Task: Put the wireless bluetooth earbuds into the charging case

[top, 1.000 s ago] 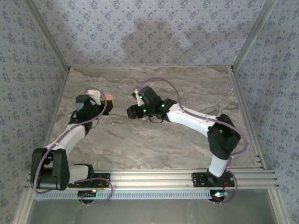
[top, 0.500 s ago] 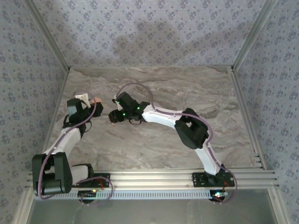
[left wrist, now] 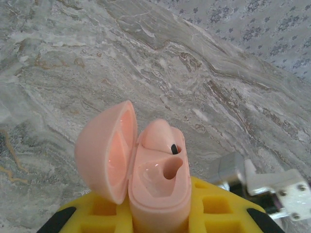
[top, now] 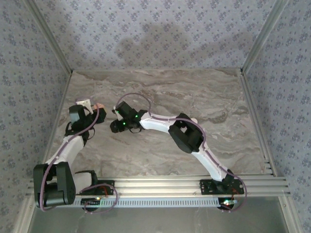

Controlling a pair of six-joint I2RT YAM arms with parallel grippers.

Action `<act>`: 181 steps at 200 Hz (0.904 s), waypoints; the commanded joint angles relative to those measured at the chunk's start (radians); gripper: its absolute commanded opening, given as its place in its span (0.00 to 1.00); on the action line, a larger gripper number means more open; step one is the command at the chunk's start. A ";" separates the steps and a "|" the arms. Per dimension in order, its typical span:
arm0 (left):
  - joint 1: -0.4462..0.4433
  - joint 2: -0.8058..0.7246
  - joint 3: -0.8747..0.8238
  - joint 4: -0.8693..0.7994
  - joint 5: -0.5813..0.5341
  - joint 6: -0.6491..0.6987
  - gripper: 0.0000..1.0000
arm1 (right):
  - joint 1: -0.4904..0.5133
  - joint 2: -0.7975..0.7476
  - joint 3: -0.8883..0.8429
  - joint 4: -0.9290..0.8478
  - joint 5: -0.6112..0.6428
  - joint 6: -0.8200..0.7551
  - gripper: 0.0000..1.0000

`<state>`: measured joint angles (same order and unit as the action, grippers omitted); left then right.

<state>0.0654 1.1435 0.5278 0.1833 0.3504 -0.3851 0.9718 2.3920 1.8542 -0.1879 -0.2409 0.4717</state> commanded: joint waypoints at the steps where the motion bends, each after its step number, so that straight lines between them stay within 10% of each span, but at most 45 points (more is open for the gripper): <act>1: 0.008 -0.026 -0.008 0.027 -0.008 -0.009 0.01 | 0.007 0.028 0.033 -0.024 0.006 -0.037 0.41; 181: 0.008 -0.039 -0.004 -0.013 -0.001 0.034 0.02 | 0.023 -0.046 -0.067 -0.082 0.182 -0.190 0.28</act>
<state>0.0654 1.1217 0.5110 0.1810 0.3466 -0.3786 0.9974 2.3951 1.8511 -0.2218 -0.1078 0.3077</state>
